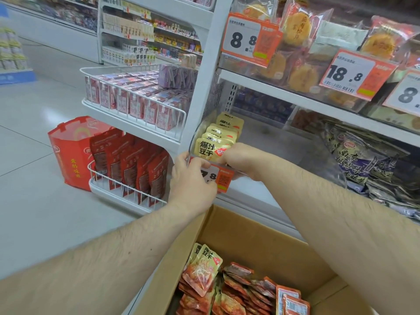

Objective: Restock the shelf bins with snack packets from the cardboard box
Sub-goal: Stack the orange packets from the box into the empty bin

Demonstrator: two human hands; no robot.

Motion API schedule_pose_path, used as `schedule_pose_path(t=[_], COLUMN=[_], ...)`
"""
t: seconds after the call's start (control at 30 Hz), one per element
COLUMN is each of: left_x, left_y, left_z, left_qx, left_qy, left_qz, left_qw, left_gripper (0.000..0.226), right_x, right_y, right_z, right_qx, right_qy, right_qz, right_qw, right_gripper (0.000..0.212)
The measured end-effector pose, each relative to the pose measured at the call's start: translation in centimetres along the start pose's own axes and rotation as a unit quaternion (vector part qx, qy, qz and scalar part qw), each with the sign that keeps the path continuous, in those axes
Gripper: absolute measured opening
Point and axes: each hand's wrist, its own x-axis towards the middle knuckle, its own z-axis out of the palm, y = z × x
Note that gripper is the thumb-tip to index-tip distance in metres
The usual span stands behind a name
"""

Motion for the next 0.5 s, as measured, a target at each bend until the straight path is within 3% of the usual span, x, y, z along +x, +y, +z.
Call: schedule_pose_path(t=[0.2, 0.33, 0.4, 0.5], left_x=[0.0, -0.5, -1.2, -2.4], left_y=[0.1, 0.1, -0.1, -0.6], left_z=[0.0, 0.3, 0.8, 2.2], left_qx=[-0.005, -0.053, -0.095, -0.114], left_qy=[-0.005, 0.040, 0.016, -0.108], left_qz=[-0.011, -0.086, -0.123, -0.139], left_qw=[1.000, 0.994, 0.988, 0.978], left_gripper=[0.031, 0.026, 0.019, 0.014], right_x=[-1.1, -3.4, -4.6, -6.7], right_y=[-0.3, -0.2, 0.9, 4.6], right_z=[-0.1, -0.6, -0.6, 1.3], right_qx=[-0.082, -0.079, -0.122, -0.154], right_qy=[-0.018, -0.006, 0.097, 0.359], right_qz=[0.019, 0.004, -0.061, -0.265], right_qw=[0.996, 0.997, 0.986, 0.881], right_gripper=[0.025, 0.024, 0.023, 0.018])
